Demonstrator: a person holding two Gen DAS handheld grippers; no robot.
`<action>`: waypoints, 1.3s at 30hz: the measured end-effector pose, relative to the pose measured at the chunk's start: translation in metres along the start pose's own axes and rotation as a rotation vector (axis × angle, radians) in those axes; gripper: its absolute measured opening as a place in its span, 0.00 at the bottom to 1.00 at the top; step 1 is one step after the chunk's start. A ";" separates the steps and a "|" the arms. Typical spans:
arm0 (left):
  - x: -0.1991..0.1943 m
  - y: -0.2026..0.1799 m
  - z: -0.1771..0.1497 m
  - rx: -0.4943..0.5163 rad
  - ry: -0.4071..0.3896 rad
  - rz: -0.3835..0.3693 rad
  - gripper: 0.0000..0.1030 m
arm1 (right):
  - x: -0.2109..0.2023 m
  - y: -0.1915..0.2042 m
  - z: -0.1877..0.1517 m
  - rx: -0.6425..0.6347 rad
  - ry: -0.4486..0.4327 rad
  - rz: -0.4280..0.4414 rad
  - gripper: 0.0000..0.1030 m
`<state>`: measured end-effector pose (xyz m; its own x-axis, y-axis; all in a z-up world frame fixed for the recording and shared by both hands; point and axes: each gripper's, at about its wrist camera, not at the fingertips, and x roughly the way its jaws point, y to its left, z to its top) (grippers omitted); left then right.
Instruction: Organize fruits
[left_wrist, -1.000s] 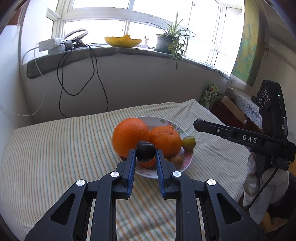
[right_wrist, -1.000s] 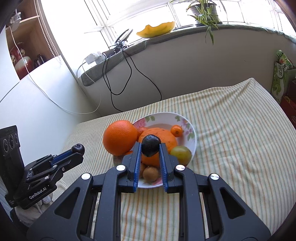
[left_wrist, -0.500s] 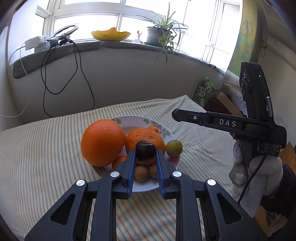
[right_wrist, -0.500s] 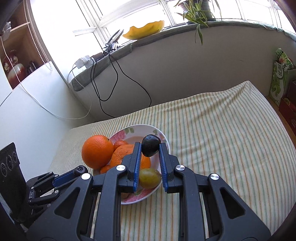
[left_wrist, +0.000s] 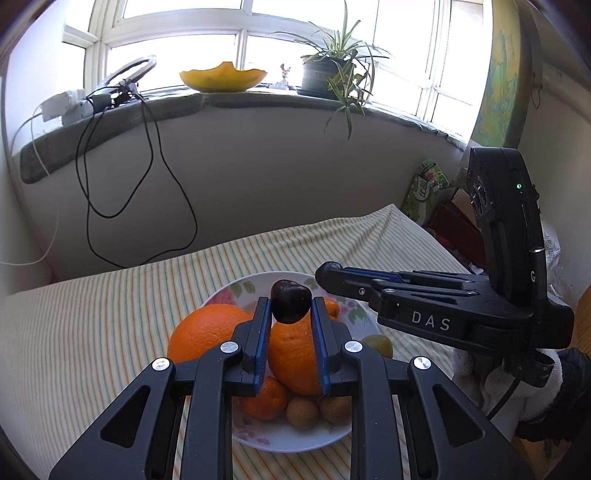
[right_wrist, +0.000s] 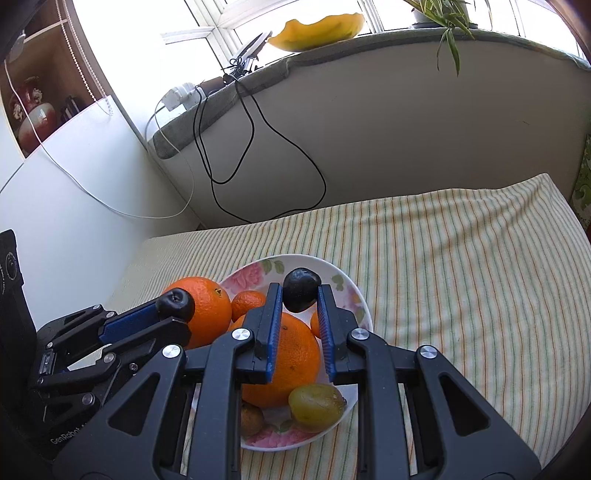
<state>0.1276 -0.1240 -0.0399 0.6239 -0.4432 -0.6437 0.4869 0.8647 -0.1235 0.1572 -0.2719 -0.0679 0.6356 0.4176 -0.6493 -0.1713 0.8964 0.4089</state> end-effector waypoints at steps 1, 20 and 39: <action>0.002 0.001 0.001 -0.002 0.000 0.002 0.19 | 0.002 -0.001 0.001 0.000 0.003 0.002 0.19; 0.006 0.004 0.013 -0.013 -0.014 0.041 0.20 | 0.013 0.002 0.003 -0.031 0.026 0.031 0.21; -0.015 -0.002 0.012 -0.013 -0.054 0.051 0.28 | -0.021 0.003 -0.004 -0.040 -0.030 0.009 0.46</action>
<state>0.1249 -0.1215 -0.0209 0.6799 -0.4100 -0.6080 0.4454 0.8895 -0.1016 0.1403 -0.2771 -0.0557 0.6561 0.4219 -0.6257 -0.2065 0.8979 0.3888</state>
